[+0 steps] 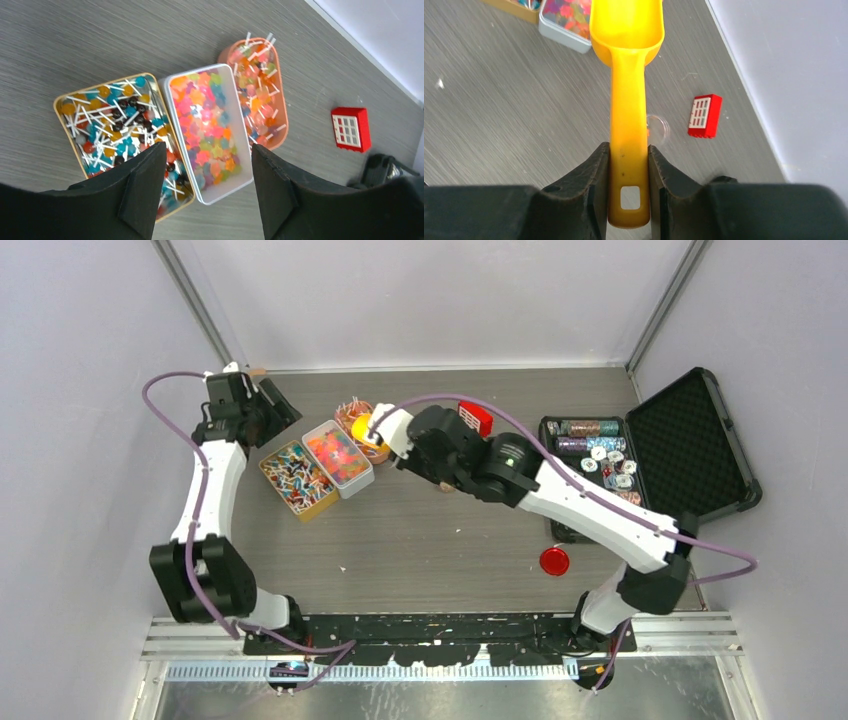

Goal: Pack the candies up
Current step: Scoop the fake candies from the storage box.

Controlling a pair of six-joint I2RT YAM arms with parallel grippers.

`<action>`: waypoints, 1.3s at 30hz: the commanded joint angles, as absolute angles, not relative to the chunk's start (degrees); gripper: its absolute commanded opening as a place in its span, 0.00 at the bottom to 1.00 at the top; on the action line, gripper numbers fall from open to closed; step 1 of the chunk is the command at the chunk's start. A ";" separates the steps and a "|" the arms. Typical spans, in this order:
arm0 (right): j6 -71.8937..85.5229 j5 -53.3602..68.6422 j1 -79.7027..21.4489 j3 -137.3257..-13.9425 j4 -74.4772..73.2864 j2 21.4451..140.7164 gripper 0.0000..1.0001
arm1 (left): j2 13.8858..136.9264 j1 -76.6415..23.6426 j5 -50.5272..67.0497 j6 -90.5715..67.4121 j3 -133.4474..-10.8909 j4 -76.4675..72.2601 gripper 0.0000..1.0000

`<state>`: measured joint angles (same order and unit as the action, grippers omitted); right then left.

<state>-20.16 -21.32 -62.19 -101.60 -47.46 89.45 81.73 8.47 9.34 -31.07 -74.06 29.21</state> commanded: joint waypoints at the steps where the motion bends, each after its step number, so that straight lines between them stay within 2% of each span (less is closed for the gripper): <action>1: -10.38 -23.08 -62.26 -110.63 -46.16 95.39 0.00 | 87.28 11.12 10.98 -31.27 -77.46 25.86 0.63; 5: -5.64 -23.87 -62.10 -121.52 -52.02 105.85 0.00 | 93.38 13.45 13.22 -31.92 -79.28 24.04 0.58; 11: -1.26 -22.50 -61.75 -140.95 -61.47 119.08 0.00 | 103.23 19.45 22.39 -37.12 -82.19 19.86 0.36; 14: -0.02 -21.84 -61.37 -146.44 -64.47 123.79 0.00 | 107.93 19.72 21.55 -35.14 -86.79 23.01 0.32; 19: 3.48 -20.62 -61.01 -147.72 -66.63 127.15 0.00 | 113.81 19.79 24.22 -34.96 -90.90 24.17 0.22; 25: 5.47 -18.31 -60.65 -148.42 -67.78 130.47 0.00 | 117.76 19.83 28.86 -37.48 -89.98 20.88 0.16; 39: 3.54 -16.68 -60.09 -152.19 -66.45 137.84 0.00 | 118.37 19.74 32.81 -38.67 -87.16 19.01 0.13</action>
